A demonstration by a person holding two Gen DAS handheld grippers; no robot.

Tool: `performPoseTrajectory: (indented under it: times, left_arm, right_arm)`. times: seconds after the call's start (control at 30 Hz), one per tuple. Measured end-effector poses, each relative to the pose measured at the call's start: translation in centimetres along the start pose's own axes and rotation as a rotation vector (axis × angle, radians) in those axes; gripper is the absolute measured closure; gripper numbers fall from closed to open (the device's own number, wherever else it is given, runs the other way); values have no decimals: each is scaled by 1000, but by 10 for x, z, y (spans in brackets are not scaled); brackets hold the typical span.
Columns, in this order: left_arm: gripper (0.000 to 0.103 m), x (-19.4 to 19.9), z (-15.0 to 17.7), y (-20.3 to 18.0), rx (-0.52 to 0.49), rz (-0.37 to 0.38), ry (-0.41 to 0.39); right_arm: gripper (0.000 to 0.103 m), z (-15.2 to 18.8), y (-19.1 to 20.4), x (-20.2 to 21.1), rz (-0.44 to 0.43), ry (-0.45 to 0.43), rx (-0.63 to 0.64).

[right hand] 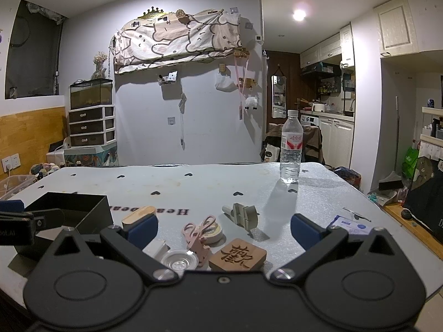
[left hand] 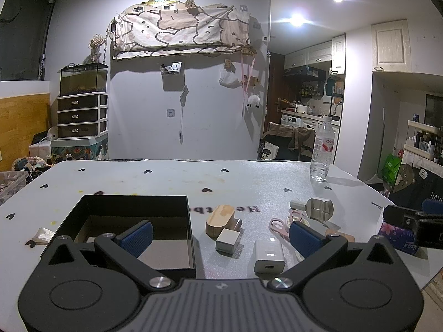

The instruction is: Organize rigid objects

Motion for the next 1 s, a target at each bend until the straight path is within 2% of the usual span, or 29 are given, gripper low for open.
performPoseTrajectory:
  times: [1.0]
  left_arm:
    - [0,-4,6,2,3,-1,5]
  right_arm:
    - [0,0,-3,-1,3,5,0]
Point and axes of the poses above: each gripper's, at about its wrist camera, not at the fingertips, and x roughly against the way its jaws point, y to its left, z to its underside, the point moved 9 cm from there along -x, roughly the way its jaws point, and after that the axes turned 9 degrees about y, right-handed, at the moved point
